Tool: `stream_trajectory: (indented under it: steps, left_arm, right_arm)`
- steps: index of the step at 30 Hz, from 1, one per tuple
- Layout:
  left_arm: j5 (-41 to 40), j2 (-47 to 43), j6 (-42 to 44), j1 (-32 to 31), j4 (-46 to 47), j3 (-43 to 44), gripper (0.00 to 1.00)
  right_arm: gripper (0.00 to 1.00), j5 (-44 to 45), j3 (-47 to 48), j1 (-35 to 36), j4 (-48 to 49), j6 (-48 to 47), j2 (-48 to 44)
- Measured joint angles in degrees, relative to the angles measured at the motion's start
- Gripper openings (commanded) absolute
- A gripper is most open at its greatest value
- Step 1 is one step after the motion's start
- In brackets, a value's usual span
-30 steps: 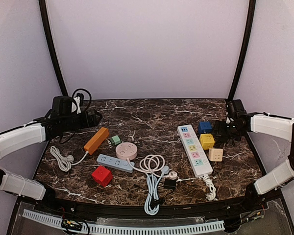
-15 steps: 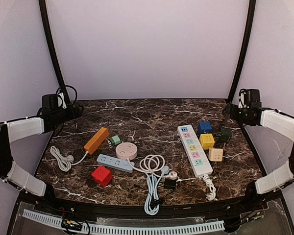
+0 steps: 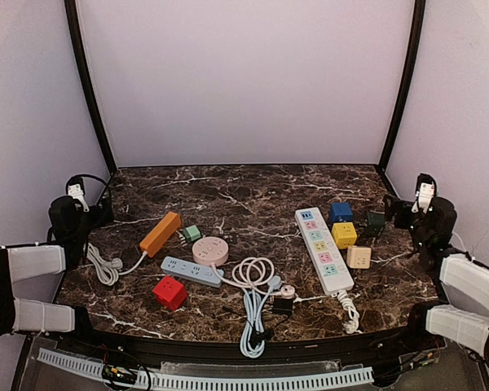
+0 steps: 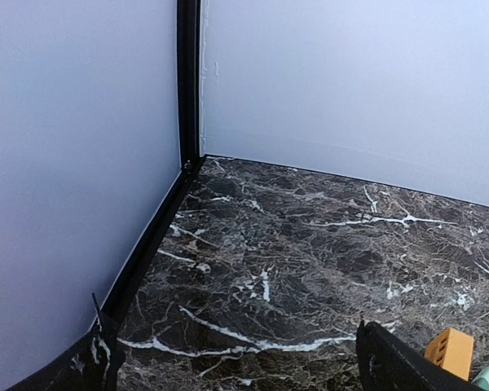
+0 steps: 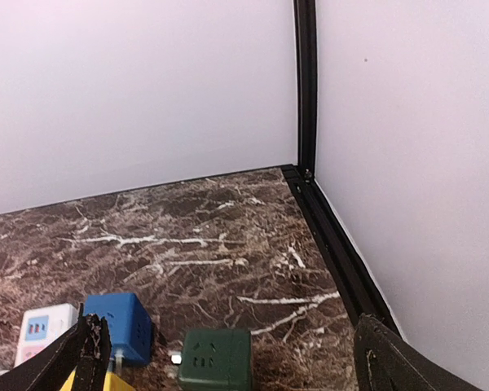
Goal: Pull the plug off the socket
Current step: Reset both arms
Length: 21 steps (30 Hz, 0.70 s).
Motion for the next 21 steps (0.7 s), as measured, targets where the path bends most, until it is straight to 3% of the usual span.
stream_trajectory:
  steps: [7,21]
  left_arm:
    - [-3.26,2.73,3.63,-0.07,9.97,-7.98,0.99]
    - [-4.20,5.88,3.65,-0.07,16.24,-8.52,0.99]
  right_arm:
    - [0.99,2.56,-12.07,0.00,14.56,-3.48,-0.87]
    - [0.99,2.95,-12.48,0.00,22.62,-4.83,0.42]
